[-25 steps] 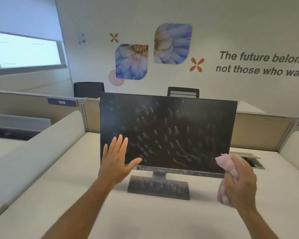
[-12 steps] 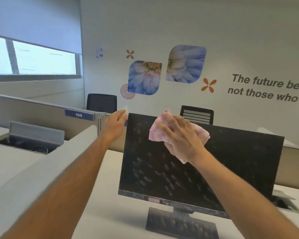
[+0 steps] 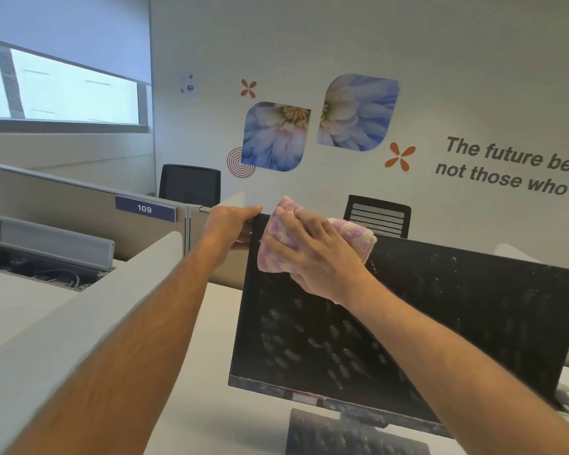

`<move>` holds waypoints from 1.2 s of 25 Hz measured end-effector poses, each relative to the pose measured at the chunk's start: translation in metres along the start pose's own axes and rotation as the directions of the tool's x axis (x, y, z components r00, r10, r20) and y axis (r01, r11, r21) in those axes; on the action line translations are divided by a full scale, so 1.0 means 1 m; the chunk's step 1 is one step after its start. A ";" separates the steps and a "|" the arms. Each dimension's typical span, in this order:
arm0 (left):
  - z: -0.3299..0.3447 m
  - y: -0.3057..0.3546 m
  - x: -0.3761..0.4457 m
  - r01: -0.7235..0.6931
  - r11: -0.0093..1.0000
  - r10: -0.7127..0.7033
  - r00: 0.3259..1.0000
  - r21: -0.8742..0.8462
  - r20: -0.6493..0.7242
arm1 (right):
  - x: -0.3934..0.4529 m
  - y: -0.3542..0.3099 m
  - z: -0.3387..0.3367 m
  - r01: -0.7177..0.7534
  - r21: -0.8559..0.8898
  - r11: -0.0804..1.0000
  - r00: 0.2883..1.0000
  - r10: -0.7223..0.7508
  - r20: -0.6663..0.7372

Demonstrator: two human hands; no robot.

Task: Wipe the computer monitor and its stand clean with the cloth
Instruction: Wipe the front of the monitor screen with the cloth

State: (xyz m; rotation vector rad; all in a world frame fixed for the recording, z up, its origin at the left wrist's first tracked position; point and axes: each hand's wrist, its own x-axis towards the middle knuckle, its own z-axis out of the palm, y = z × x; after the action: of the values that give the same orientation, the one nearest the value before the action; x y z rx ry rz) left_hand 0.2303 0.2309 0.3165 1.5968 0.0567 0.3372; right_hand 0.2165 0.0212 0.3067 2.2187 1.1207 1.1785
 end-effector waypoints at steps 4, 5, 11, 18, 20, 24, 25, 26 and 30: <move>0.002 0.003 0.000 0.002 1.000 -0.001 1.000 -0.011 0.030 | -0.001 0.017 -0.006 0.092 -0.036 0.995 0.996 -0.092 -0.006; 0.003 0.005 0.000 0.001 1.000 -0.001 0.999 -0.016 0.034 | 0.002 0.020 -0.008 0.054 -0.032 0.998 0.998 -0.055 -0.028; -0.003 0.006 -0.001 0.022 1.000 -0.021 0.997 -0.015 0.068 | 0.004 -0.009 0.005 0.290 -0.061 0.955 0.957 -0.288 0.047; 0.000 0.007 -0.001 0.011 1.000 -0.009 0.997 -0.028 0.072 | 0.017 -0.004 0.005 0.086 -0.021 0.996 0.995 -0.087 -0.047; -0.001 0.006 -0.001 0.030 0.998 -0.027 0.998 -0.048 0.060 | 0.010 -0.013 0.006 0.363 -0.077 0.929 0.931 -0.359 0.062; 0.003 0.008 -0.002 0.012 1.000 -0.011 0.999 -0.025 0.034 | 0.010 0.006 -0.001 -0.017 0.045 0.999 0.998 0.020 -0.063; 0.003 0.008 -0.001 0.016 1.000 -0.015 1.000 -0.018 0.024 | 0.009 0.005 -0.001 -0.073 0.051 0.996 0.994 0.077 -0.080; 0.002 0.009 -0.001 0.026 0.999 -0.026 0.999 -0.019 0.020 | 0.006 0.001 0.002 0.008 0.004 1.000 0.999 -0.007 -0.049; 0.003 0.007 -0.001 0.040 0.999 -0.040 0.999 -0.017 0.011 | -0.010 0.005 0.003 0.324 -0.064 0.944 0.946 -0.322 0.042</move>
State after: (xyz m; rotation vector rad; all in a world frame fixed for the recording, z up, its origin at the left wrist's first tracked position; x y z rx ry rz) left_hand 0.2289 0.2275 0.3232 1.5782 0.0774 0.2980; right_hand 0.2175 0.0105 0.3029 1.9013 1.3461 1.0229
